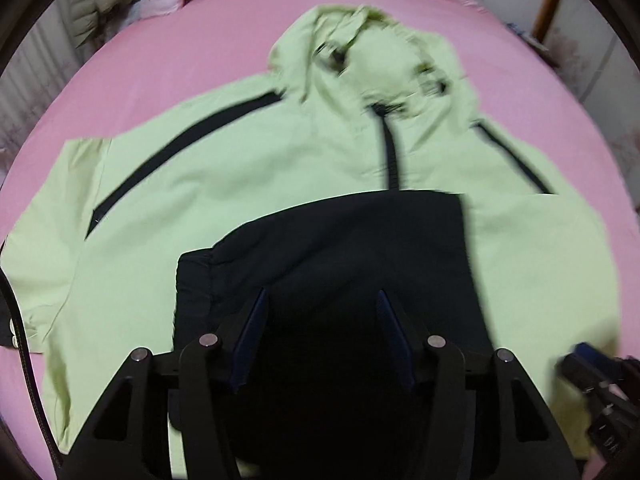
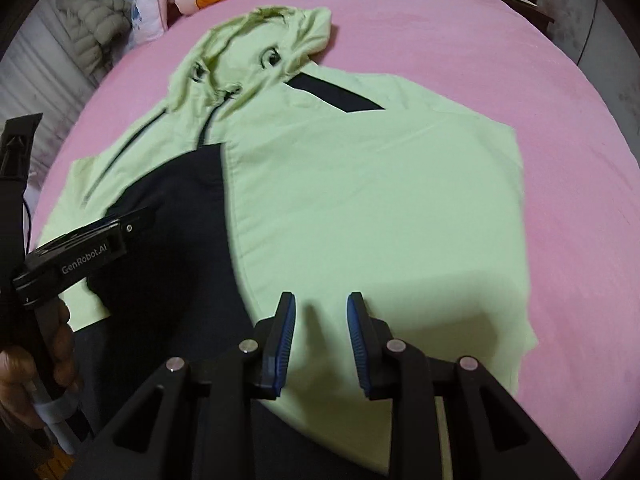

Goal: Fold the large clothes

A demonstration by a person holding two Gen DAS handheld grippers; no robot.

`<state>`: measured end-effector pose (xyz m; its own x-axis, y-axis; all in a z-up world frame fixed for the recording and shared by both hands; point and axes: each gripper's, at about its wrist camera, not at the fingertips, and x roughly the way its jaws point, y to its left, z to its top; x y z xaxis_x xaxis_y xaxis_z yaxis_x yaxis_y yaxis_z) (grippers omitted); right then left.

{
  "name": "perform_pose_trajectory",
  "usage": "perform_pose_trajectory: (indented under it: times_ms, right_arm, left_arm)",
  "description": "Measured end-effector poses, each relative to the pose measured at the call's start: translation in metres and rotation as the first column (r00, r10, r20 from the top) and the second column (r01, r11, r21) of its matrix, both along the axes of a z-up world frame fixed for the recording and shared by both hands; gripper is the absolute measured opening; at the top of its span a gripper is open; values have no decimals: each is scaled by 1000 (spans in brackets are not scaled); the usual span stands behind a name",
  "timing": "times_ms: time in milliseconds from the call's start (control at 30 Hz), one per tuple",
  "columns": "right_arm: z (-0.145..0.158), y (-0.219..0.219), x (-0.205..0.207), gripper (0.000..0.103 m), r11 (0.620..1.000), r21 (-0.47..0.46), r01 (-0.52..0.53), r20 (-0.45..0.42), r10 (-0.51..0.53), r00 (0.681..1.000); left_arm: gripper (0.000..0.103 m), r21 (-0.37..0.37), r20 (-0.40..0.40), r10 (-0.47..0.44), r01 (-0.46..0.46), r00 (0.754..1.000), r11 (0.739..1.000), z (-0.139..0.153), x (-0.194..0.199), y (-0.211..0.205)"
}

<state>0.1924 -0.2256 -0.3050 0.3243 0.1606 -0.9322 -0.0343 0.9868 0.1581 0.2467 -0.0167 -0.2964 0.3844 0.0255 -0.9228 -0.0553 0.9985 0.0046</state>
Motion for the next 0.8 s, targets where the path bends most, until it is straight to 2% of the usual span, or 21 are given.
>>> perform_pose_trajectory:
  times_ms: [67,100,133,233,367,433,500,567,633,800]
  right_arm:
    - [-16,-14,10,21,996,-85,27,-13,-28,1000]
    - [-22,-24,12,10,992,-115,43,-21,-45,999]
    - [-27,-41,13,0,993,-103,62,-30,-65,997]
    - [-27,-74,11,0,994,-23,107,-38,-108,993]
    - [-18,-85,7,0,992,-16,125,-56,-126,990]
    - [-13,-83,5,1,990,-17,142,-74,-142,987]
    - [-5,-82,2,3,988,-14,156,-86,-156,984]
    - [6,-82,-4,3,987,9,159,-95,-157,983]
    - [21,-80,-10,3,987,28,158,-98,-155,983]
    - [64,-74,-26,5,990,53,128,-68,-124,990]
  left_arm:
    - [51,-4,-12,17,-17,1000,1000,-15,11,10]
    - [51,-13,-7,9,-9,1000,1000,-17,12,13]
    - [51,2,6,-15,15,1000,1000,-18,14,14]
    - [51,44,14,-77,77,997,996,-19,13,9]
    - [52,61,-4,-78,78,997,995,-15,10,9]
    - [61,67,-15,-58,59,998,996,-10,10,7]
    - [71,39,-27,-47,48,999,998,5,5,4]
    - [75,11,-6,-36,36,999,999,29,-4,-3]
    - [85,-6,8,-25,25,1000,1000,51,-14,-7]
    - [88,-54,39,-11,13,999,998,111,-43,-25]
